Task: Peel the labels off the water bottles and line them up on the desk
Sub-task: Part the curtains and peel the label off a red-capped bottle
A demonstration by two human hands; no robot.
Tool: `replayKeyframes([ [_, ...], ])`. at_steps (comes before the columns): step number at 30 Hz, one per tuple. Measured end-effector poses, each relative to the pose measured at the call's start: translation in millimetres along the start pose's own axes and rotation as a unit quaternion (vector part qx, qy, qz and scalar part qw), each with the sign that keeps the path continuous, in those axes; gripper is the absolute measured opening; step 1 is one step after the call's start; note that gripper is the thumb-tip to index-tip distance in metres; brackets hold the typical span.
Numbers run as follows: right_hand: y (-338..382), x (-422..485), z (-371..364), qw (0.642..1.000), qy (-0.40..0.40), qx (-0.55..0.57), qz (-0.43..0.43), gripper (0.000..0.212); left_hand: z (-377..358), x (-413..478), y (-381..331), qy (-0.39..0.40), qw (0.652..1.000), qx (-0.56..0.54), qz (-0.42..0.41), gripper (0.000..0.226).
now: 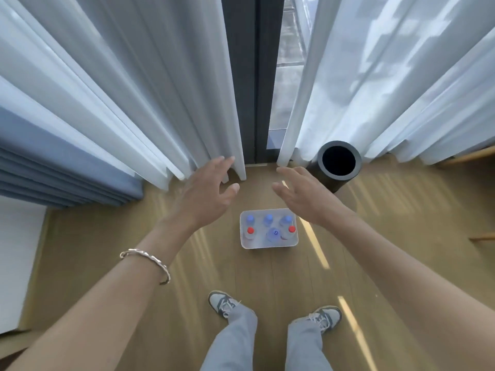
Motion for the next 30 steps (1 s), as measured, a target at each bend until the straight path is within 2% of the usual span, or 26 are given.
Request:
replayKeyframes([
  [6,-43,27,-45,0.999,0.028,0.019,-0.002,0.045,-63,8,30,0.003,0.999,-0.030,0.028,0.057],
  [16,-215,136,-180,0.998,0.050,-0.032,-0.028,0.047,-268,70,130,0.024,0.994,-0.060,0.087,0.058],
  [26,-288,232,-340,0.989,0.083,-0.096,0.071,0.046,-439,97,231,0.006,0.987,-0.103,0.123,0.059],
  [30,-305,256,-376,0.987,0.080,-0.091,0.104,0.049,-480,120,251,0.005,0.990,-0.102,0.095,0.062],
])
Point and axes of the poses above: each hand's wrist, its own x-axis towards the middle knuckle, its own z-axis out of the back of the hand, y = z × x, the point moved 9 cm from there along x, towards the middle knuckle, and after that the axes turned 6 degrees about x, right-handed, at the moved point
